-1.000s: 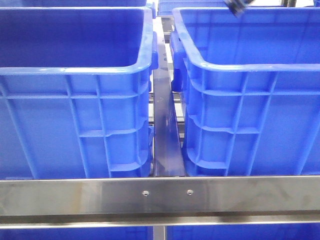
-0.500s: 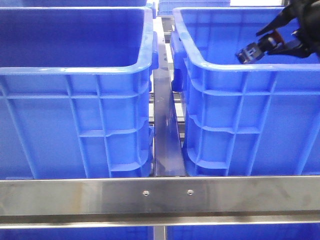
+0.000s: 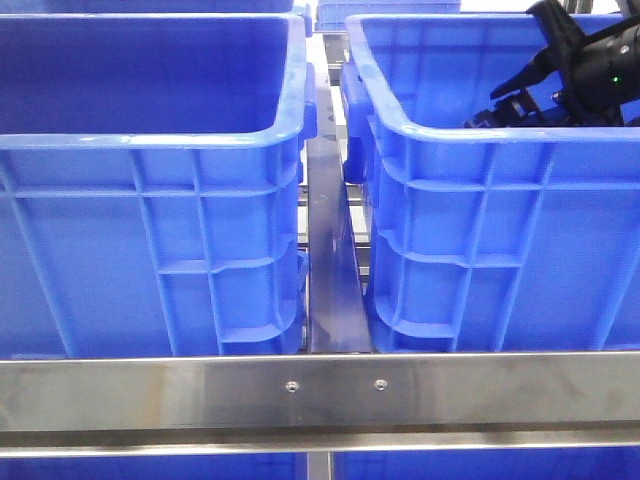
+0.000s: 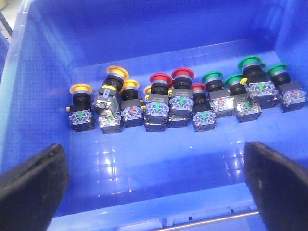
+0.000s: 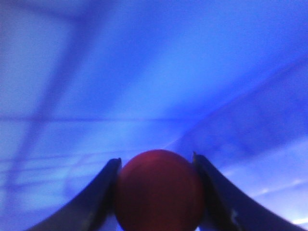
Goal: Pick red and yellow buttons and place in box
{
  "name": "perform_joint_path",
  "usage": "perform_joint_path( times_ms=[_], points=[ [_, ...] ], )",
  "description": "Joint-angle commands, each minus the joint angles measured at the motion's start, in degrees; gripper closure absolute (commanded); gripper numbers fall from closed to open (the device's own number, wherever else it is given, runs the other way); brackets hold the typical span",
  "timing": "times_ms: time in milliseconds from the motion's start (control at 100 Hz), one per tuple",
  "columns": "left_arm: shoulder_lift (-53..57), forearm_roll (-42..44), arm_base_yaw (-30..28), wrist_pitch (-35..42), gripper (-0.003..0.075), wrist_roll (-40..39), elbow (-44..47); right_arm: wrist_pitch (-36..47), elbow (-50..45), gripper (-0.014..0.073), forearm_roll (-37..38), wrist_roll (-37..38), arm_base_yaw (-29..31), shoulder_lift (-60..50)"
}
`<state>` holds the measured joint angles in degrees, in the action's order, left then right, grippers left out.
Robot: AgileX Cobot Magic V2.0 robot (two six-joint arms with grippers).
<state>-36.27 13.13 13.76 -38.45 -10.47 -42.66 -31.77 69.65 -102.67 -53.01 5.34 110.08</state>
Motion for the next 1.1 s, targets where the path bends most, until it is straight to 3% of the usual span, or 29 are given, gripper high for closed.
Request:
perform_joint_path(
  times_ms=[0,280,780,1090],
  points=[
    [-0.4,0.2,0.0,3.7,0.005,0.0,-1.5,-2.4,2.1,0.0535,-3.2,-0.7,0.4,-2.0],
    [-0.4,0.2,0.0,3.6,0.005,0.0,-1.5,-0.2,2.1,0.0521,-3.2,-0.7,0.4,-0.7],
    [-0.4,0.2,0.0,3.6,0.005,0.0,-1.5,1.6,2.1,0.0069,-3.2,-0.7,0.4,-0.7],
    [-0.4,0.2,0.0,3.6,0.005,0.0,-1.5,2.3,2.1,0.0028,-3.2,-0.7,0.6,-0.7]
  ],
)
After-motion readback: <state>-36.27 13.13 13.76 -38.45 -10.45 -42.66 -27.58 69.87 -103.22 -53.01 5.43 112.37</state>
